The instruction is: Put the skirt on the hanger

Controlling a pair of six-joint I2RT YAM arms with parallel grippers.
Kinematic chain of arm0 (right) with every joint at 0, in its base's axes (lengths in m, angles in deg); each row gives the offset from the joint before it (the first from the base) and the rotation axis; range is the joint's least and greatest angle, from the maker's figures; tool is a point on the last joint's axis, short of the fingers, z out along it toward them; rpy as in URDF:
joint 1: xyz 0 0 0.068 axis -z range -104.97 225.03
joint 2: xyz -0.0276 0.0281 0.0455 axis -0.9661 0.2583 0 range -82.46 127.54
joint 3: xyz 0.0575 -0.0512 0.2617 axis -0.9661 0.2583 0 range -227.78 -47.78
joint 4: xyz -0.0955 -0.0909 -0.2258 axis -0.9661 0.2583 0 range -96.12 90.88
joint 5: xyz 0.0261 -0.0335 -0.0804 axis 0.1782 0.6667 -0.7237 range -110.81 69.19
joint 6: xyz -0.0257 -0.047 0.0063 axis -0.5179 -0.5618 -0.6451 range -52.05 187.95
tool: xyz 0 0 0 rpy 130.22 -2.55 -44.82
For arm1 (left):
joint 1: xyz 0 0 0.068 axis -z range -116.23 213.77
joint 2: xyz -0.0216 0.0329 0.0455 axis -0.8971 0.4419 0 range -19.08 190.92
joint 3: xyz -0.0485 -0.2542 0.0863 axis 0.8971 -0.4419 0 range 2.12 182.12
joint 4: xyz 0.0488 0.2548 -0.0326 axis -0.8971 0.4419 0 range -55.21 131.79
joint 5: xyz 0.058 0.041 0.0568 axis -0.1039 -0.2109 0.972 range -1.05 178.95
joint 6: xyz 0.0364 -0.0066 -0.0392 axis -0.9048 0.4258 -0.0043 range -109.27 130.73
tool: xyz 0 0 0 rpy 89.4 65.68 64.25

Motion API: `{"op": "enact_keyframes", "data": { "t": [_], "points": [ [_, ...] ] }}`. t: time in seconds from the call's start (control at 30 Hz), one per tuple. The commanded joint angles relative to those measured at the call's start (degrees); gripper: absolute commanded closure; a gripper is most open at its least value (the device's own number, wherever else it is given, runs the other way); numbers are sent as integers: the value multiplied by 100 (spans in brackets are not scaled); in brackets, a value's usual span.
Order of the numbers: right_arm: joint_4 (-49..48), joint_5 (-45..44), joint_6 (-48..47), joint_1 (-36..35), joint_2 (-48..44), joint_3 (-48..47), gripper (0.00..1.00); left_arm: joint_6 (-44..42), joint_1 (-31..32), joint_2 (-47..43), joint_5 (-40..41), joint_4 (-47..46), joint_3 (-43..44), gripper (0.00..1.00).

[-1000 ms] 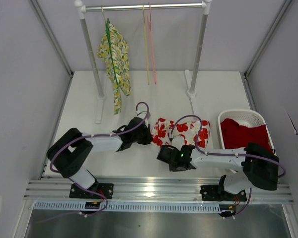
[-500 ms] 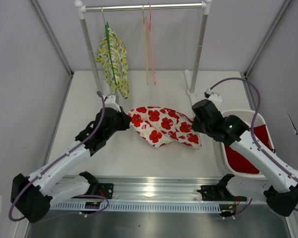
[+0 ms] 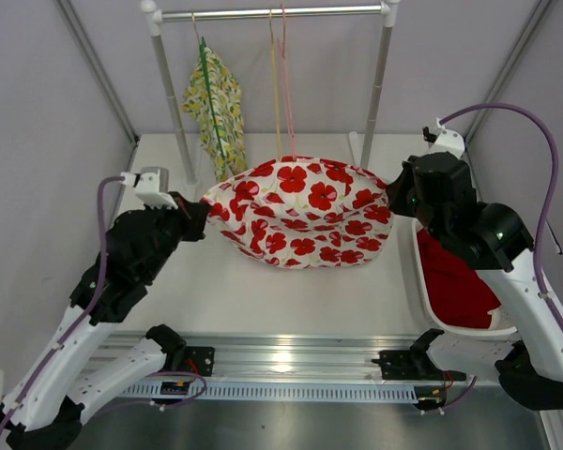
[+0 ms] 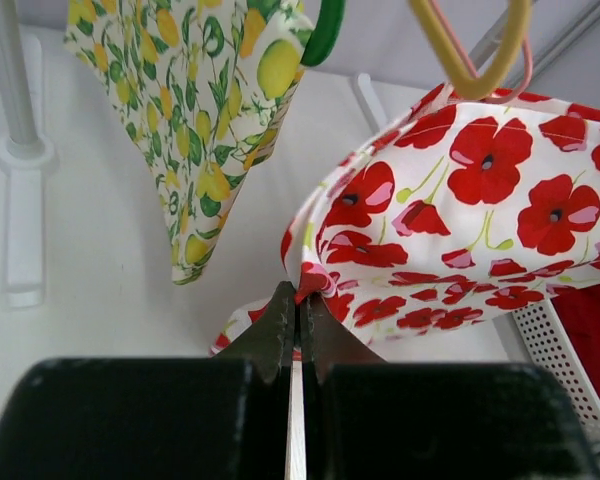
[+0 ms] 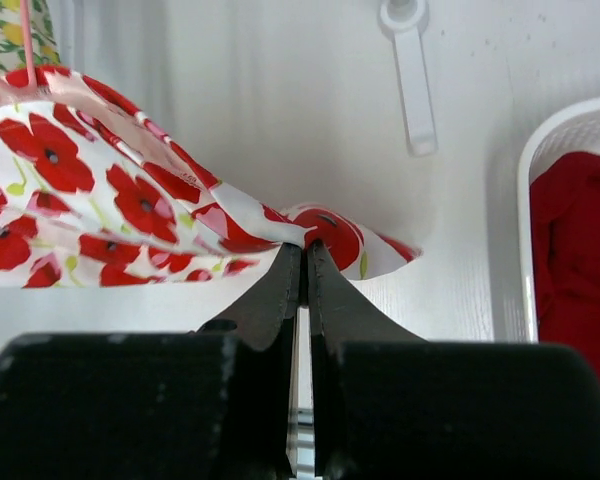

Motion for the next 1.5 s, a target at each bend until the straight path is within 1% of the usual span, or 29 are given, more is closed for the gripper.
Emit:
{"op": "enact_keyframes", "data": {
  "t": [0.0, 0.07, 0.17, 0.3, 0.37, 0.47, 0.57, 0.6, 0.63, 0.67, 0.7, 0.73, 0.77, 0.8, 0.83, 0.87, 0.9, 0.93, 1.0, 1.03, 1.1, 1.23, 1.27, 1.3, 1.33, 1.4, 1.47],
  "points": [
    [-29, -248, -540, -83, -191, -389, 100, -635, -42, -441, -181, 299, 514, 100],
    [-38, -266, -637, -109, -279, -590, 100, -776, -42, -574, -391, 361, 699, 100],
    [-20, -214, -778, -179, -332, -871, 100, -1013, -42, -619, -699, 606, 1199, 100],
    [67, 102, -849, -285, -428, -1057, 100, -1119, -42, -601, -1199, 1116, 1753, 100],
    [85, 208, -770, -355, -524, -996, 100, -1119, -42, -575, -1376, 1476, 1868, 100],
    [138, 279, -612, -426, -621, -724, 100, -1041, -42, -531, -1561, 1863, 1816, 100],
    [103, 165, -515, -408, -596, -206, 100, -821, -51, -470, -1474, 1882, 1352, 100],
    [-2, 156, -506, -356, -491, 117, 100, -664, -42, -417, -1421, 1768, 898, 100],
    [-81, 399, -515, -129, -412, 295, 100, -593, -42, -356, -1386, 1645, 737, 100],
    [-212, 628, -541, 47, -341, 523, 100, -401, -42, -285, -1246, 1496, 204, 100],
    [-649, 918, -593, 266, -227, 777, 100, -286, -42, -93, -1132, 1347, 51, 100],
    [-923, 1573, -620, 791, -165, 1363, 100, -171, -60, 4, -1000, 1041, -98, 100],
    [-1152, 1893, -629, 1092, -78, 1612, 100, 4, -86, 84, -781, 820, -509, 100],
    [-1572, 2166, -620, 1330, 158, 1832, 100, 84, -139, 363, -727, 409, -617, 100],
    [-1794, 2360, -637, 1523, 291, 2148, 100, 172, -348, 548, -718, 240, -714, 100],
    [-1978, 2518, -655, 1743, 440, 2229, 100, 251, -446, 742, -796, 81, -785, 100],
    [-2207, 2529, -655, 1806, 607, 2230, 100, 365, -516, 961, -779, -338, -968, 100],
    [-2331, 2555, -681, 1859, 931, 2213, 100, 418, -578, 1407, -753, -499, -1014, 100],
    [-2647, 2573, -699, 1991, 1240, 2108, 100, 506, -675, 1805, -552, -841, -979, 100],
    [-2709, 2590, -708, 2043, 1555, 2029, 100, 533, -701, 2129, -464, -974, -961, 100],
    [-2947, 2617, -708, 2175, 1820, 1870, 100, 542, -745, 2377, -428, -1394, -944, 100],
    [-3140, 2512, -743, 2334, 2418, 1598, 100, 524, -807, 2905, -393, -1669, -777, 100],
    [-3123, 2459, -761, 2360, 2602, 1545, 100, 446, -807, 3115, -375, -1687, -646, 99],
    [-3166, 2398, -752, 2395, 2665, 1518, 100, 402, -816, 3186, -427, -1870, -645, 93],
    [-3202, 2310, -743, 2509, 2718, 1535, 100, 384, -816, 3274, -523, -1898, -610, 74],
    [-3264, 2353, -699, 2658, 2849, 1544, 100, 305, -816, 3389, -647, -2046, -530, 48],
    [-3246, 2239, -682, 2826, 2937, 1527, 100, 270, -798, 3319, -901, -2222, -731, 39]
  ]
}}
